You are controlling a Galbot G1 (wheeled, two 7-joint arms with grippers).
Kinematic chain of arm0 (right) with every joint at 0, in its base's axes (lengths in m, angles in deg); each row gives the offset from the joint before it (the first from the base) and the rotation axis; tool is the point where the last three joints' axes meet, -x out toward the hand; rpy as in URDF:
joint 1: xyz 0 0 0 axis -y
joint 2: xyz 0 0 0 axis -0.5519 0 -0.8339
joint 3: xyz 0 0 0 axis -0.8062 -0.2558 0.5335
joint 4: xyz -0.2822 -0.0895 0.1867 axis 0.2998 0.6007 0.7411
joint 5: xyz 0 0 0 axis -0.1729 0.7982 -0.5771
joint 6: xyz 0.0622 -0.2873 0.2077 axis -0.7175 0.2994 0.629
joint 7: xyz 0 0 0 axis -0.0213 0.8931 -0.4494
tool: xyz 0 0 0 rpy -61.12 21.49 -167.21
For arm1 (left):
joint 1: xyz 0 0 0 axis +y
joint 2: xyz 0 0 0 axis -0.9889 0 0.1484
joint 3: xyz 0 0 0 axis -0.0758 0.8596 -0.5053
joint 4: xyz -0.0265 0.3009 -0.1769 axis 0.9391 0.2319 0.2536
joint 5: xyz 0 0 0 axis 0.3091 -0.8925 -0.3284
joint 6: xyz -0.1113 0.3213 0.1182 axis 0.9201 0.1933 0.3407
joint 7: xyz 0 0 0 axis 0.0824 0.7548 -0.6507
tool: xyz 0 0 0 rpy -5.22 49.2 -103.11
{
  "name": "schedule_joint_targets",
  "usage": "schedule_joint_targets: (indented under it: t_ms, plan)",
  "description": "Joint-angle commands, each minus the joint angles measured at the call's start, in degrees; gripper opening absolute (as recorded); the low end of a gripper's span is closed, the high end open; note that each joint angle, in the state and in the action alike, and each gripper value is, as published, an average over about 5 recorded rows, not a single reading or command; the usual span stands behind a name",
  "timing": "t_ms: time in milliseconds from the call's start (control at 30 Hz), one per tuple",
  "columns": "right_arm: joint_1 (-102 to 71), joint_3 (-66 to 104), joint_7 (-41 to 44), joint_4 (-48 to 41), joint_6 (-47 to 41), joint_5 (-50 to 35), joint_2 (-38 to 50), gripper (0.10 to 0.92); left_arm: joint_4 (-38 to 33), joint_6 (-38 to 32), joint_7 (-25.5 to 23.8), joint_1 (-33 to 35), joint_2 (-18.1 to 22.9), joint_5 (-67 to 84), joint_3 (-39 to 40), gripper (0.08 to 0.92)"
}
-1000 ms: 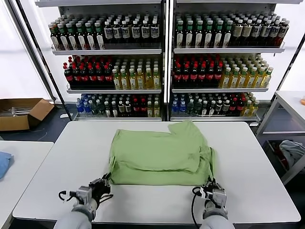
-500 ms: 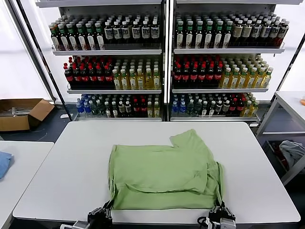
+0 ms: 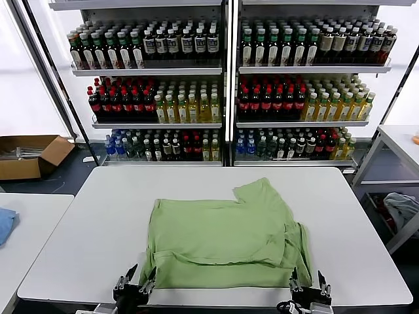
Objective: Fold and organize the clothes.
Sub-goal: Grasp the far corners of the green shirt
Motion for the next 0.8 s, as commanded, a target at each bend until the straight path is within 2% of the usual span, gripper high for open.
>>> schedule_joint_targets:
  t_ms: [33, 267, 467, 567, 700, 800]
  plan:
    - [2.8, 1.2, 0.3, 2.6, -2.0, -0.1, 0.7, 0.802, 7.7, -3.7, -0.5, -5.9, 0.7, -3.1, -2.5, 0.635]
    - [14.1, 4.9, 2.6, -2.2, -2.8, -6.0, 1.3, 0.822, 6.0, -2.4, -2.5, -10.3, 0.1, 0.1, -3.0, 0.805]
    - [28.2, 4.5, 8.2, -11.9, -3.6, -9.1, 4.4, 0.823, 5.1, 3.2, -9.0, -20.8, -0.9, 7.6, -1.4, 0.822]
    - [33.5, 2.7, 14.6, -17.1, -3.7, -8.8, 8.0, 0.823, 7.8, 6.3, -11.8, -26.2, -3.4, 11.7, -0.6, 0.823]
    - [40.2, 0.3, 24.2, -23.2, -3.5, -10.0, 14.4, 0.823, 12.5, 6.8, -12.9, -30.5, -7.0, 15.2, -0.2, 0.823]
    - [44.5, -1.5, 28.3, -26.6, -3.5, -14.6, 18.5, 0.823, 15.8, 6.7, -12.7, -32.9, -8.1, 16.1, 0.0, 0.823]
